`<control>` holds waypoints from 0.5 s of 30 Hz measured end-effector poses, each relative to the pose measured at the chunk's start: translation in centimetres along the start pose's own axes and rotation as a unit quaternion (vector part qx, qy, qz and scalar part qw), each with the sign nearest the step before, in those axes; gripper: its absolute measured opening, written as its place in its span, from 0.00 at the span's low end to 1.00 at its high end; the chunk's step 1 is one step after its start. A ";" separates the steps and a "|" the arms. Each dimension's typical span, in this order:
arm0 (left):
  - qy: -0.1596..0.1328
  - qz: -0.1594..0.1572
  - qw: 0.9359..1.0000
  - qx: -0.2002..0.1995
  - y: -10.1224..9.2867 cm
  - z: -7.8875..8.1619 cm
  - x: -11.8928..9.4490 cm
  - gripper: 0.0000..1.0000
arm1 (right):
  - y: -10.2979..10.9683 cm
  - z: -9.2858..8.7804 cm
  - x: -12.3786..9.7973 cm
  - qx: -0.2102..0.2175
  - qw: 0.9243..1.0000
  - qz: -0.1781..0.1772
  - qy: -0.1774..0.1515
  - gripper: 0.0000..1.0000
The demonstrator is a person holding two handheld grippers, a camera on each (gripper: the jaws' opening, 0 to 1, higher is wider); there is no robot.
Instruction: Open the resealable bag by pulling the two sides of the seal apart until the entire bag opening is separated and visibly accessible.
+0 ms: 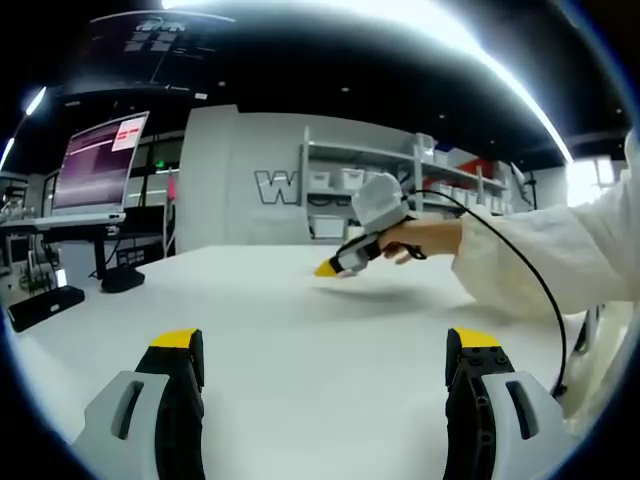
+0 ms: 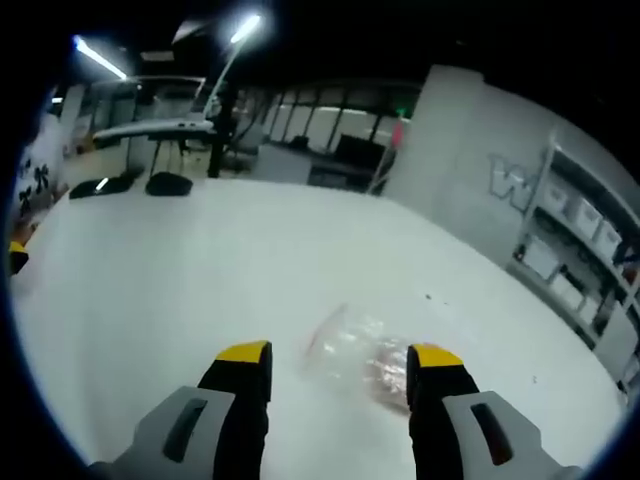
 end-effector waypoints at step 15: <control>-0.002 0.000 1.000 0.004 0.0 0.2 0.0 1.00 | -0.9 -0.3 0.6 0.056 0.998 -0.019 -0.017 0.49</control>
Point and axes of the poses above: the point that each gripper's makers call its tool centre point, and the gripper's own axes: x roughly forward along the fingers, y roughly to its left, z roughly out of its top, the point moved 3 cm from there along -x, roughly backward along the fingers, and after that the axes turned 12 degrees about y, right-handed, at the moved point
